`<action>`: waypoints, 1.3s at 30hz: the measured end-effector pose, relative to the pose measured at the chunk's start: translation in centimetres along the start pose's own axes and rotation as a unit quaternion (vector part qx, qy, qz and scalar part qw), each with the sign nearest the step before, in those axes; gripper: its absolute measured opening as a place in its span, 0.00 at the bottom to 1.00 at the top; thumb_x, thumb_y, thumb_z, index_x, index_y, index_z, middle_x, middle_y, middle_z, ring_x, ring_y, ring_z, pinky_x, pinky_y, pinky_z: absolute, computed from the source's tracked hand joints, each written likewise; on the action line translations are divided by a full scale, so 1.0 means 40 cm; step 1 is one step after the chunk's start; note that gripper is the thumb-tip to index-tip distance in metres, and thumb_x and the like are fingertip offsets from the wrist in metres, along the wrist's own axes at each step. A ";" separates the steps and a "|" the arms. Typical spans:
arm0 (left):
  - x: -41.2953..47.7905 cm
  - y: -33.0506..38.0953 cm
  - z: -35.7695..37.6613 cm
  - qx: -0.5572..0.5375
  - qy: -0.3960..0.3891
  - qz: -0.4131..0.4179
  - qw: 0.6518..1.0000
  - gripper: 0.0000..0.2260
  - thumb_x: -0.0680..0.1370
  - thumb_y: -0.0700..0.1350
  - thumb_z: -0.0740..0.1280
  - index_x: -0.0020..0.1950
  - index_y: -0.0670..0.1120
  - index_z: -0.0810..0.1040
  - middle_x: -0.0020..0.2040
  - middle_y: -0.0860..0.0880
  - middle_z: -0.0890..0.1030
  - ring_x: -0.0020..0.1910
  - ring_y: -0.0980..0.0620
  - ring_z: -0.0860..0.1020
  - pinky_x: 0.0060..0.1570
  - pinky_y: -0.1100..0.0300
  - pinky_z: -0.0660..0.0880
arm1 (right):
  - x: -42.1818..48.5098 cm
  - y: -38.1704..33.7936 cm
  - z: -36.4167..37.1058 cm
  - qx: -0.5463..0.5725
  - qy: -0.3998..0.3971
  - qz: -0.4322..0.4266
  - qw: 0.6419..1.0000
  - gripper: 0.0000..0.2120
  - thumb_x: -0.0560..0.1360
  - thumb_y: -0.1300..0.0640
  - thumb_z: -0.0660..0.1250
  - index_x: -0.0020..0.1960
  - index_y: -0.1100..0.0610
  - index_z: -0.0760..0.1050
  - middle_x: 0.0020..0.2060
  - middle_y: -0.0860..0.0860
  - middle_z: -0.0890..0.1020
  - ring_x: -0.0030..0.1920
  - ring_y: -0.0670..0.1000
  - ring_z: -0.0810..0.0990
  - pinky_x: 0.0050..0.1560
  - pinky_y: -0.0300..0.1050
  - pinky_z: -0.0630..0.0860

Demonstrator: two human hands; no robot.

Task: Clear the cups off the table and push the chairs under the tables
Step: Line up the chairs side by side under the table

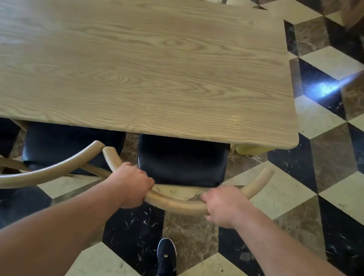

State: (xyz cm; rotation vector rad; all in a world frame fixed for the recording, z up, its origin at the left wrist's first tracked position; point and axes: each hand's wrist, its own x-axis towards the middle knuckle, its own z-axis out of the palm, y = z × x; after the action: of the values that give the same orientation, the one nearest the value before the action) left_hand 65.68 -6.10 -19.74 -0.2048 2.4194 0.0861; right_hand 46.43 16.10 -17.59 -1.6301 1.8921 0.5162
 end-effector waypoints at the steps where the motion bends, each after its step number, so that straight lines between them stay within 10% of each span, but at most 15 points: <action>1: 0.001 0.002 0.002 0.002 0.002 -0.002 1.000 0.09 0.76 0.53 0.69 0.56 0.58 0.77 0.49 0.56 0.80 0.49 0.50 0.79 0.52 0.48 0.69 | 0.001 0.001 0.004 0.012 -0.006 0.003 1.000 0.11 0.78 0.40 0.68 0.50 0.45 0.70 0.43 0.46 0.78 0.43 0.53 0.78 0.43 0.53 0.74; 20: 0.010 -0.014 -0.010 -0.013 -0.043 0.054 0.998 0.05 0.78 0.49 0.67 0.53 0.56 0.77 0.44 0.54 0.77 0.44 0.48 0.76 0.51 0.46 0.74 | 0.000 -0.006 -0.018 0.051 -0.074 0.024 0.996 0.09 0.78 0.41 0.69 0.53 0.42 0.73 0.47 0.42 0.79 0.49 0.50 0.78 0.54 0.55 0.80; 30: -0.154 -0.149 0.075 -0.030 0.271 0.032 0.961 0.23 0.78 0.46 0.71 0.72 0.47 0.72 0.69 0.45 0.76 0.69 0.41 0.73 0.73 0.40 0.69 | 0.043 -0.257 -0.082 0.137 0.000 0.104 0.985 0.18 0.76 0.33 0.67 0.56 0.45 0.71 0.47 0.44 0.79 0.47 0.50 0.79 0.50 0.53 0.79; 34: -0.251 -0.342 0.140 -0.112 0.279 -0.086 0.950 0.31 0.74 0.53 0.77 0.73 0.48 0.69 0.65 0.46 0.78 0.60 0.41 0.78 0.60 0.41 0.77 | 0.200 -0.428 -0.136 0.191 0.084 0.106 0.972 0.22 0.80 0.37 0.68 0.61 0.50 0.65 0.47 0.48 0.75 0.47 0.57 0.80 0.41 0.54 0.74; 39: -0.260 -0.438 0.210 -0.193 0.137 -0.163 0.958 0.13 0.79 0.55 0.69 0.52 0.55 0.65 0.38 0.55 0.76 0.33 0.50 0.77 0.31 0.52 0.71 | 0.325 -0.480 -0.148 0.174 0.150 0.136 0.964 0.18 0.83 0.40 0.64 0.54 0.50 0.58 0.37 0.48 0.74 0.35 0.58 0.77 0.34 0.53 0.72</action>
State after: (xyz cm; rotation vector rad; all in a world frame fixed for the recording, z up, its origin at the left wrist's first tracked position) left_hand 81.84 -21.08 -19.37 -0.8399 2.5838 0.4051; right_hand 63.14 -0.86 -19.99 -1.2794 2.2943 0.0310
